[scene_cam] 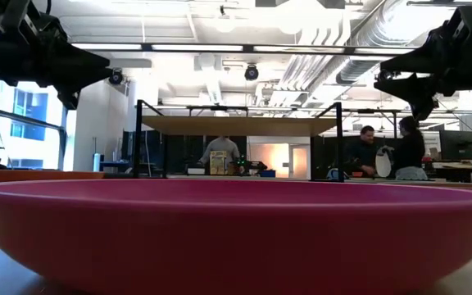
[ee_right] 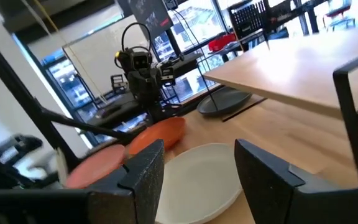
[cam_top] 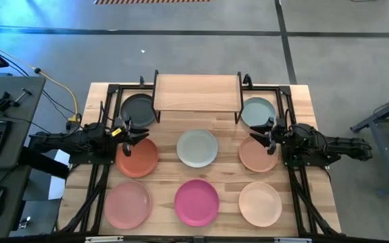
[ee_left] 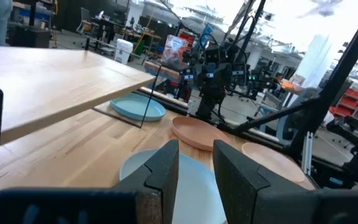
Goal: Place and stack plates onto a shelf
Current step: Put the white plate on the shelf
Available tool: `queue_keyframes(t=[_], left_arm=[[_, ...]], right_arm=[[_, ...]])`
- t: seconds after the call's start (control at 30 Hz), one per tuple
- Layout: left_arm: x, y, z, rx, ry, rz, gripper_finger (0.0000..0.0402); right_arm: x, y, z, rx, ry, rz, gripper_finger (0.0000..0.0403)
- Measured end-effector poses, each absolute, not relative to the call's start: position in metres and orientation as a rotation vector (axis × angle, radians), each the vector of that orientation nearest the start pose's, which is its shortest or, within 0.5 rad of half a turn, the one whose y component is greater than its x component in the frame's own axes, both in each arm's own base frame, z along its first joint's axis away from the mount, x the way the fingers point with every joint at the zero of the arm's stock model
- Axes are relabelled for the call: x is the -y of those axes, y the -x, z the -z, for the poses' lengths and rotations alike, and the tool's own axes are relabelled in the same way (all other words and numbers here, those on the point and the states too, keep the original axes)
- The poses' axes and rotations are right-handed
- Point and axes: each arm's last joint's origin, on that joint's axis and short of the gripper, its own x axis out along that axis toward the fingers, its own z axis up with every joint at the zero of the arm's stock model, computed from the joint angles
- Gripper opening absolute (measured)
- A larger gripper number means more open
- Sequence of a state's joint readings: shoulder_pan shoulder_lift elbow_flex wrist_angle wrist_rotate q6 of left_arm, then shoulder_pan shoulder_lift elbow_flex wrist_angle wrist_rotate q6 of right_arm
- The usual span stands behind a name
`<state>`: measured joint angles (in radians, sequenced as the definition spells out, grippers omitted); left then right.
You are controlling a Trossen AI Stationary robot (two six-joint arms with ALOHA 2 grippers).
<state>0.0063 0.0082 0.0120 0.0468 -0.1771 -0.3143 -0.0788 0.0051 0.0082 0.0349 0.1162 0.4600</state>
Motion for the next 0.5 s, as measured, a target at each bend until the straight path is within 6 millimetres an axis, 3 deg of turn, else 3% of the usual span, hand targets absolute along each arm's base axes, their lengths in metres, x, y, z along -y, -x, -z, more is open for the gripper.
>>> queue_keyframes(t=[0.17, 0.5], left_arm=[[-0.0062, -0.0966, -0.1736, 0.113, 0.417, -0.184, 0.009], [-0.0062, -0.0956, -0.1822, 0.202, 0.43, -0.164, 0.009]], right_arm=[[0.0112, -0.0967, -0.1693, 0.093, -0.55, 0.185, 0.0186], [0.0116, -0.0965, -0.1698, 0.119, -0.704, 0.192, 0.0186]])
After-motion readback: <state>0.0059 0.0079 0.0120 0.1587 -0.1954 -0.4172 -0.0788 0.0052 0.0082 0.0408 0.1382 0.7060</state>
